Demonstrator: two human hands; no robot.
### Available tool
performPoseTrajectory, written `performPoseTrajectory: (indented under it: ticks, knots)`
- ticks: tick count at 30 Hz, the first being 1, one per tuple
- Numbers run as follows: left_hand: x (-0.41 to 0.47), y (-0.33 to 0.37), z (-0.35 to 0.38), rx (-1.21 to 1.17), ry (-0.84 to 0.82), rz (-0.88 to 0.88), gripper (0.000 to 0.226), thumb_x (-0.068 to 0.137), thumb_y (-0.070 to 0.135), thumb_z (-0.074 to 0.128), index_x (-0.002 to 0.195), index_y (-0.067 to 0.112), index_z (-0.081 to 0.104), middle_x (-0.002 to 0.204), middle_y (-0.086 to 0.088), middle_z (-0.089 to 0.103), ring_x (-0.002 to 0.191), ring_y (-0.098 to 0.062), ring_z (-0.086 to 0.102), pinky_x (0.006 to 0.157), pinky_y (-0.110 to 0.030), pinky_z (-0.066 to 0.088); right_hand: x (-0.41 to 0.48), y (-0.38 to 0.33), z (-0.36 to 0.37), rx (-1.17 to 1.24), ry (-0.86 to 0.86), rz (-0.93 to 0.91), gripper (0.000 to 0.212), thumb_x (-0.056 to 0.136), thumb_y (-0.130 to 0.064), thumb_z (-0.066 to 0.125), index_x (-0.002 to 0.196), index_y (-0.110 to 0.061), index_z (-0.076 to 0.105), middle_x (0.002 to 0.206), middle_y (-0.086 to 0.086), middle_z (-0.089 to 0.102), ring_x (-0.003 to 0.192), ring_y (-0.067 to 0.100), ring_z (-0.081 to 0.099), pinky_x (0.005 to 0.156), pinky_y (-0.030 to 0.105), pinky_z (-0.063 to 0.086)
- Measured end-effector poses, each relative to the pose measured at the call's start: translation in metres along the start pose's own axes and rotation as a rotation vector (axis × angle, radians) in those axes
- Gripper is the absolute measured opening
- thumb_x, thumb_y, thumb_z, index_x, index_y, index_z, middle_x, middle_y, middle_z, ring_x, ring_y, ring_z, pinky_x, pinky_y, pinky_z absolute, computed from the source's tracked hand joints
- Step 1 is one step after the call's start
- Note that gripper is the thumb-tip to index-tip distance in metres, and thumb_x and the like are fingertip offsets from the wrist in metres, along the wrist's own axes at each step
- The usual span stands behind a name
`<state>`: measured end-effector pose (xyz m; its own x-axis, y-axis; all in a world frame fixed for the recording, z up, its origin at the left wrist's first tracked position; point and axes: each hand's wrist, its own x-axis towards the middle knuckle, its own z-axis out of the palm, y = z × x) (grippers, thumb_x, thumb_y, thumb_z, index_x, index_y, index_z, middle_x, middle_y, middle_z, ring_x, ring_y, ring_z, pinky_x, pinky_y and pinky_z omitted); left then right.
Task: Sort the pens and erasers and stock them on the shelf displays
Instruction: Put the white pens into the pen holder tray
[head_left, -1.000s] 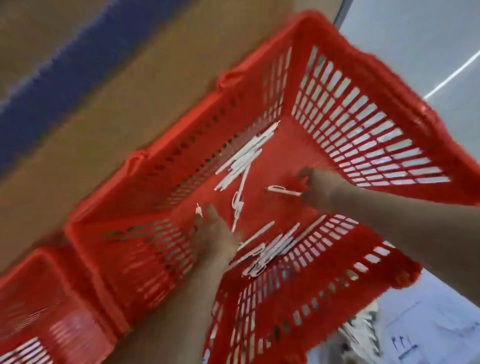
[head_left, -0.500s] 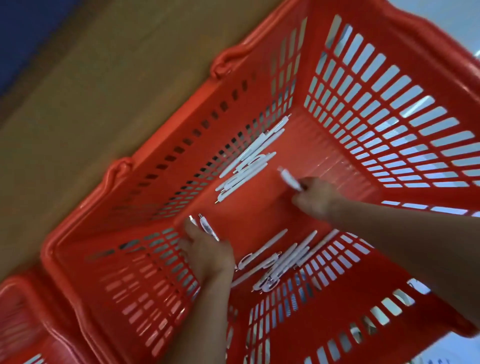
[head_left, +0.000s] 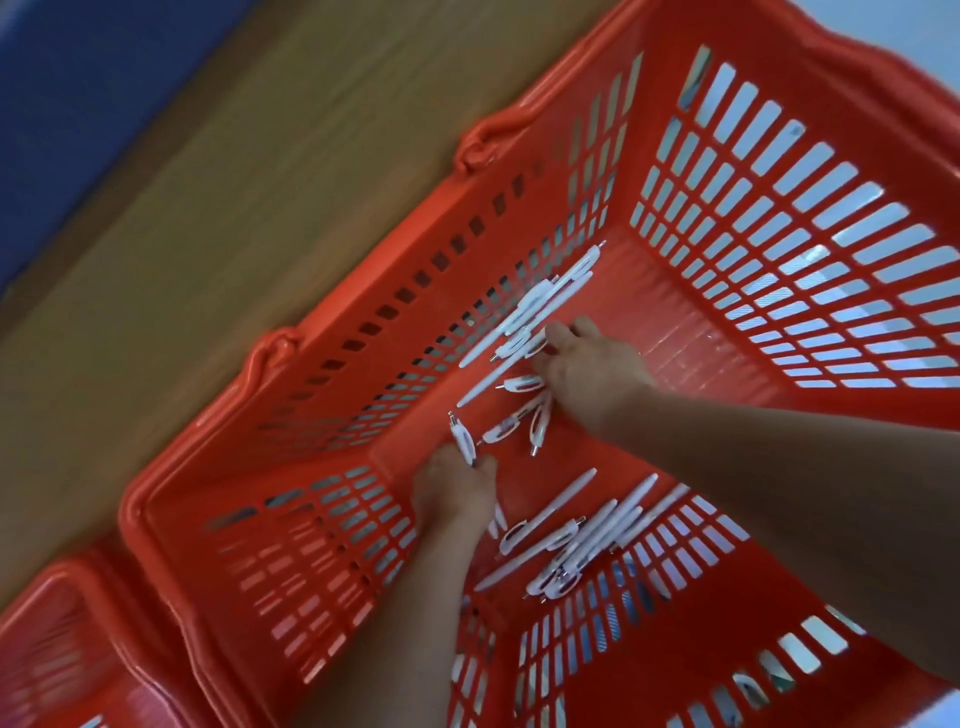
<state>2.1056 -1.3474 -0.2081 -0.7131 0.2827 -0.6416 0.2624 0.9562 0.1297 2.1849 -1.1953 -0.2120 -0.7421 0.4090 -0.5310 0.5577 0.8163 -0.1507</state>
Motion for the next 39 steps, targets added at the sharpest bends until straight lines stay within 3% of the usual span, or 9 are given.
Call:
performPoseTrajectory:
  ticks: [4, 7, 9, 12, 16, 20, 23, 28, 39]
  knots:
    - [-0.019, 0.014, -0.012, -0.245, -0.094, 0.108, 0.027, 0.088, 0.028, 0.053, 0.072, 0.007, 0.06, 0.07, -0.011, 0.066, 0.073, -0.03, 0.065, 0.06, -0.034, 0.041, -0.02, 0.011, -0.006, 0.087, -0.158, 0.064, 0.034, 0.09, -0.033, 0.059, 0.119, -0.015, 0.058, 0.129, 0.006, 0.051, 0.12, 0.029, 0.046, 0.088, 0.035, 0.049]
    - [-0.047, 0.022, -0.033, -0.563, -0.147, 0.041, 0.025, 0.088, 0.024, 0.059, 0.069, 0.009, 0.061, 0.055, -0.003, 0.06, 0.052, -0.022, 0.057, 0.058, -0.034, 0.047, -0.054, 0.014, -0.03, 0.526, -0.291, 0.179, 0.031, 0.086, -0.035, 0.06, 0.098, -0.007, 0.064, 0.093, 0.014, 0.066, 0.083, 0.028, 0.063, 0.061, 0.025, 0.042]
    - [-0.072, 0.03, -0.054, -0.839, -0.208, -0.026, 0.016, 0.088, 0.015, 0.063, 0.073, 0.011, 0.058, 0.056, -0.003, 0.059, 0.049, -0.015, 0.052, 0.054, -0.028, 0.045, -0.082, 0.009, -0.055, 0.997, -0.329, 0.326, 0.02, 0.078, -0.024, 0.058, 0.067, -0.008, 0.061, 0.059, 0.013, 0.058, 0.049, 0.025, 0.051, 0.043, 0.021, 0.035]
    - [-0.119, 0.048, -0.099, -1.03, -0.283, 0.015, 0.01, 0.087, 0.002, 0.062, 0.085, 0.009, 0.055, 0.063, -0.003, 0.063, 0.05, -0.011, 0.053, 0.05, -0.022, 0.046, -0.127, -0.006, -0.099, 1.399, -0.326, 0.406, 0.018, 0.062, -0.026, 0.057, 0.055, -0.012, 0.051, 0.039, 0.007, 0.04, 0.037, 0.019, 0.031, 0.04, 0.02, 0.027]
    - [-0.188, 0.069, -0.177, -1.099, -0.339, 0.104, 0.014, 0.088, -0.003, 0.057, 0.082, 0.009, 0.057, 0.07, -0.005, 0.068, 0.053, -0.008, 0.055, 0.052, -0.017, 0.047, -0.195, -0.02, -0.174, 1.605, -0.209, 0.342, 0.049, 0.091, -0.02, 0.061, 0.044, -0.014, 0.048, 0.033, 0.001, 0.037, 0.03, 0.013, 0.031, 0.037, 0.022, 0.028]
    - [-0.261, 0.092, -0.257, -1.159, -0.312, 0.103, 0.01, 0.088, -0.004, 0.057, 0.084, 0.006, 0.056, 0.072, -0.01, 0.061, 0.052, -0.01, 0.053, 0.051, -0.018, 0.048, -0.269, -0.031, -0.272, 1.698, -0.095, 0.29, 0.037, 0.094, -0.017, 0.057, 0.058, -0.015, 0.053, 0.039, -0.011, 0.048, 0.036, -0.001, 0.041, 0.04, 0.012, 0.032]
    - [-0.321, 0.109, -0.319, -1.217, -0.253, 0.138, 0.009, 0.087, -0.003, 0.059, 0.087, 0.006, 0.056, 0.067, -0.009, 0.06, 0.05, -0.012, 0.052, 0.05, -0.02, 0.048, -0.32, -0.043, -0.35, 1.705, -0.076, 0.178, 0.025, 0.095, -0.022, 0.054, 0.074, -0.014, 0.064, 0.058, -0.003, 0.066, 0.049, 0.009, 0.057, 0.046, 0.019, 0.041]
    - [-0.41, 0.129, -0.421, -1.294, -0.206, 0.192, 0.004, 0.089, 0.001, 0.059, 0.087, 0.005, 0.057, 0.064, -0.009, 0.058, 0.05, -0.015, 0.05, 0.05, -0.022, 0.047, -0.392, -0.065, -0.467, 1.607, 0.004, 0.052, 0.016, 0.093, -0.021, 0.058, 0.082, -0.01, 0.065, 0.059, 0.001, 0.06, 0.052, 0.02, 0.044, 0.049, 0.028, 0.035]
    - [-0.539, 0.101, -0.605, -1.298, 0.033, 0.214, 0.012, 0.091, 0.011, 0.057, 0.08, 0.009, 0.061, 0.069, -0.018, 0.058, 0.046, -0.013, 0.057, 0.044, -0.019, 0.048, -0.48, -0.126, -0.653, 1.228, -0.015, -0.183, 0.033, 0.094, -0.008, 0.052, 0.062, -0.008, 0.058, 0.035, -0.007, 0.048, 0.032, 0.007, 0.037, 0.037, 0.017, 0.03]
